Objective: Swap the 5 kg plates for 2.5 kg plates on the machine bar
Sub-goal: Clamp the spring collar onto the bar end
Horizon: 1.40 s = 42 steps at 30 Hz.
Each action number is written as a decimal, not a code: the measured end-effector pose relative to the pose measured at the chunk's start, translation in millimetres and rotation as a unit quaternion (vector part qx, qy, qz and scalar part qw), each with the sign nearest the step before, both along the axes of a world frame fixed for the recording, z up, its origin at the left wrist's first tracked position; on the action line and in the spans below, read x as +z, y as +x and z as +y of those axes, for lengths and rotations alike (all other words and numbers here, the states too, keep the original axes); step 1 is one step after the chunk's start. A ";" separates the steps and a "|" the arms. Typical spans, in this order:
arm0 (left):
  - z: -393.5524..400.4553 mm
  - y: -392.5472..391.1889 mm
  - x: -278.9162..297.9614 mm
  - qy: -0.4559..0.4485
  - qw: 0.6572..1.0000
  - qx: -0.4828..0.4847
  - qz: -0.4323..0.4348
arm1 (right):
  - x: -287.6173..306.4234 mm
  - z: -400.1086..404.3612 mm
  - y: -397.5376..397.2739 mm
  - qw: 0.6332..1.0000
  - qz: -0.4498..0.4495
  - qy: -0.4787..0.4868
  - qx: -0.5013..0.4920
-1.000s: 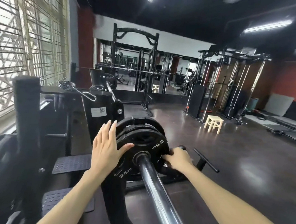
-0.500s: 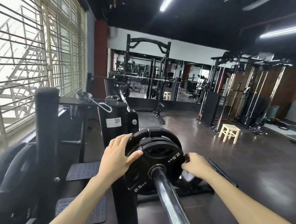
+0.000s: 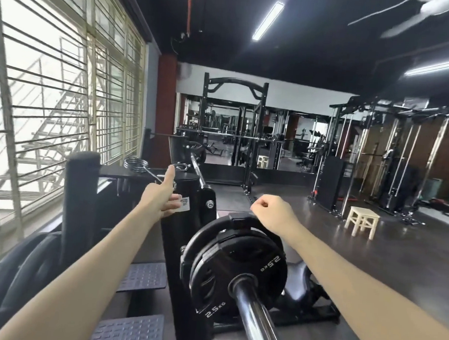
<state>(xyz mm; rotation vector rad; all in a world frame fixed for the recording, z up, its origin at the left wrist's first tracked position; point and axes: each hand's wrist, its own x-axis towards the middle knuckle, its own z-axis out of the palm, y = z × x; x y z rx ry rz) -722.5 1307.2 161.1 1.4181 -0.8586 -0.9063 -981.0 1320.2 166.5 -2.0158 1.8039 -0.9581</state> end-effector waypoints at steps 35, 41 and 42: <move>192.9 -212.8 -64.0 -0.127 0.894 -0.105 -0.416 | 1.0 121.0 -153.9 0.726 -0.402 0.341 0.441; 240.7 -237.4 -75.8 -0.089 0.908 -0.071 -0.403 | -8.9 164.4 -177.2 0.770 -0.374 0.321 0.405; 246.9 -237.8 -75.5 -0.090 0.902 -0.064 -0.418 | -9.1 169.4 -178.5 0.792 -0.361 0.306 0.386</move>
